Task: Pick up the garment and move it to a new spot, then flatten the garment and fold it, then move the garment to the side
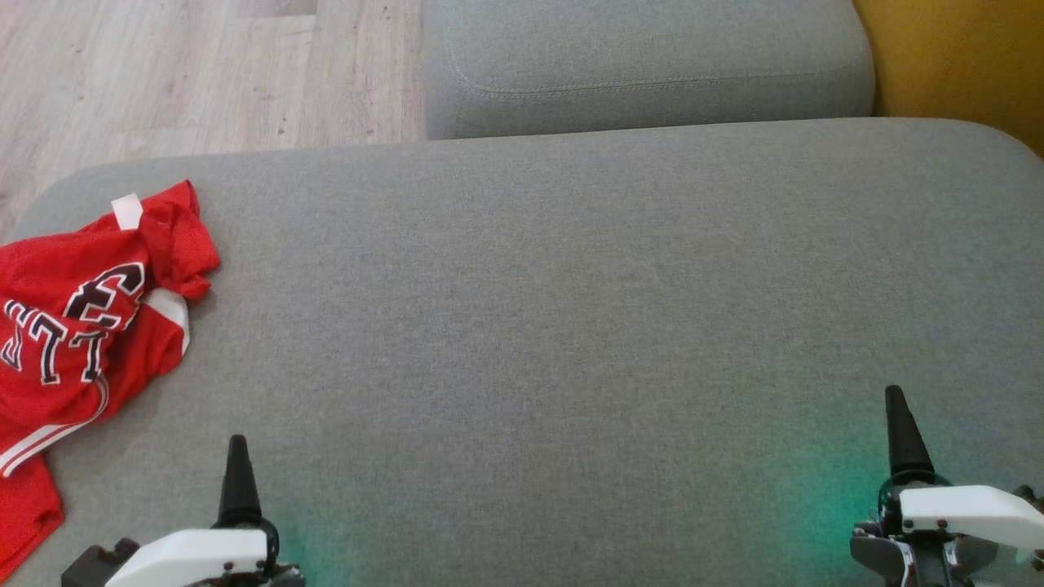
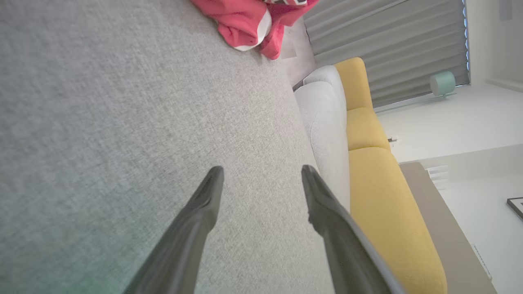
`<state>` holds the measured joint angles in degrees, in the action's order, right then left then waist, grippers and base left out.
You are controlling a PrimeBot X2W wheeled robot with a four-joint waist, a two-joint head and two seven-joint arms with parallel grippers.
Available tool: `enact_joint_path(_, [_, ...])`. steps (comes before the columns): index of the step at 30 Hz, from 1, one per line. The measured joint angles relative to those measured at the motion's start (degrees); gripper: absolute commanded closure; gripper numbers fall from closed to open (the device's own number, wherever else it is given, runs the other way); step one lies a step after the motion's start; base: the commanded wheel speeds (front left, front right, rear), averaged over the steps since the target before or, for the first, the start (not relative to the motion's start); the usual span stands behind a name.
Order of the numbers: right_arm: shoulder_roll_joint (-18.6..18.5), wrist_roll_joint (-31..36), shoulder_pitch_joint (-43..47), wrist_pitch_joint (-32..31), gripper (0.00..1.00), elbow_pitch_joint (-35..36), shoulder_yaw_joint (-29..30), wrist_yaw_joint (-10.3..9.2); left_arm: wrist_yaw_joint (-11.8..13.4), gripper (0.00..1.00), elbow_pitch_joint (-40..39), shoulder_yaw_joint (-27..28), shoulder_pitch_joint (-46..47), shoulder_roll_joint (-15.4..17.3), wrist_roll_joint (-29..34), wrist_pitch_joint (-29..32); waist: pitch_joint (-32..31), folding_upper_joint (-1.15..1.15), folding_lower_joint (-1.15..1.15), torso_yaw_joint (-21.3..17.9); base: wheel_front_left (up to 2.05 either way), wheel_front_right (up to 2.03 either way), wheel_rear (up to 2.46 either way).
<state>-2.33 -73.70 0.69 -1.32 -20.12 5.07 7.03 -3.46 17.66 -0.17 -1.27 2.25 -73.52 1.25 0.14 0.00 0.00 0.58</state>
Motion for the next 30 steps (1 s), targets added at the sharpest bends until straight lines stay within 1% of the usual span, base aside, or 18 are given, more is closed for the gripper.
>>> enact_joint_path(7, [0.0, 5.06, -0.01, 1.24, 0.0, 0.41, -0.08, 0.0, 0.97, 0.0, -1.34, -1.12, -0.02, 0.18, 5.65, -1.4, -0.04, 0.0, 0.0, 0.06, 0.0, 0.0, 0.0])
enact_joint_path(10, [0.0, 6.51, -0.02, 1.6, 0.0, 0.6, -0.16, 0.0, 1.02, 0.0, -1.51, -1.62, -0.02, 0.22, 7.21, -1.65, -0.03, 0.0, 0.0, 0.07, 0.0, 0.0, 0.0])
enact_joint_path(30, [0.0, 21.58, -0.09, 4.8, 0.0, 1.25, -1.24, 0.0, 2.45, 0.0, -3.02, -4.33, -0.09, 0.93, 21.69, -4.95, -0.16, 0.0, 0.0, 0.47, 0.0, 0.0, 0.0])
